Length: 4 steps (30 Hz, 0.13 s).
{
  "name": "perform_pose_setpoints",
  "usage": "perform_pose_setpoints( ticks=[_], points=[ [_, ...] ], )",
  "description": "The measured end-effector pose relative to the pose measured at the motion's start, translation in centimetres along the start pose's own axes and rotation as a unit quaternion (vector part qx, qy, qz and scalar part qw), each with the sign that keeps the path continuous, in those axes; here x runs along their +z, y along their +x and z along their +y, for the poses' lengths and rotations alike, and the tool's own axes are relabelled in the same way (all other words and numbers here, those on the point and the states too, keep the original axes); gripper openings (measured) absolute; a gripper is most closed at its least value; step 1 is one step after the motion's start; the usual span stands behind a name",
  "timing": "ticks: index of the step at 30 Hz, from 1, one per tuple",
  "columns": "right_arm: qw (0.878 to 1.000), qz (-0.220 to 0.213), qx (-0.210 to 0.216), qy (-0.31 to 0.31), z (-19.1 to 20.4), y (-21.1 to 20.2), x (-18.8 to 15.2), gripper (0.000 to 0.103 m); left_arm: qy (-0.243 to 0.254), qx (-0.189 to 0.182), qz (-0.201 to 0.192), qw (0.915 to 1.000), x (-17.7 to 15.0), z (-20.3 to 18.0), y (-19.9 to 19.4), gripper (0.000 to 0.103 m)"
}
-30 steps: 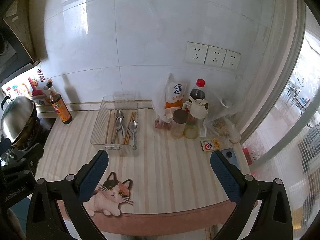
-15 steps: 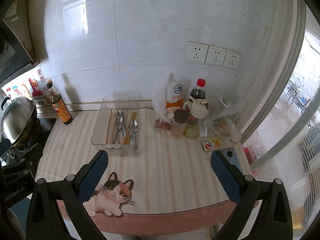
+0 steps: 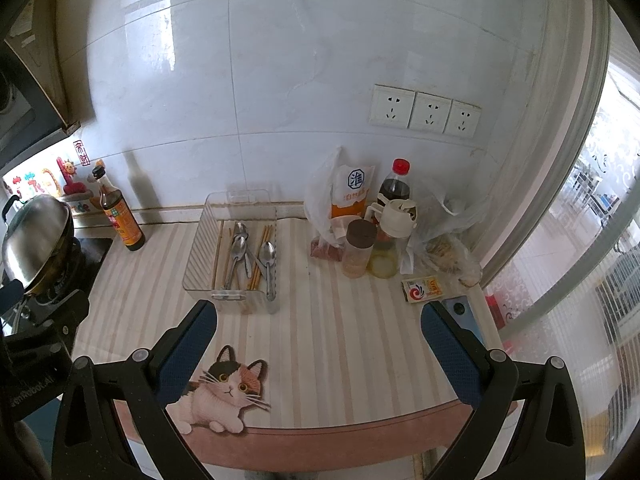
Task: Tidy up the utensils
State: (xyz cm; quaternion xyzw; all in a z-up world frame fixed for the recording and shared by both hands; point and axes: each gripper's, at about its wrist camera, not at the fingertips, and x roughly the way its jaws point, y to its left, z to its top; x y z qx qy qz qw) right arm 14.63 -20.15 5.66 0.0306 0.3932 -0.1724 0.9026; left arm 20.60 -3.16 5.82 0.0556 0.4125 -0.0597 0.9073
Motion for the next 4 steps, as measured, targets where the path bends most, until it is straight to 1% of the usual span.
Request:
perform_pose_setpoints(
  ticks=[4],
  points=[
    [1.000, 0.000, 0.000, 0.001, 0.04, -0.05, -0.03, 0.103, -0.004, -0.004, 0.000, 1.0000, -0.09, 0.01, 0.00, 0.103]
  ],
)
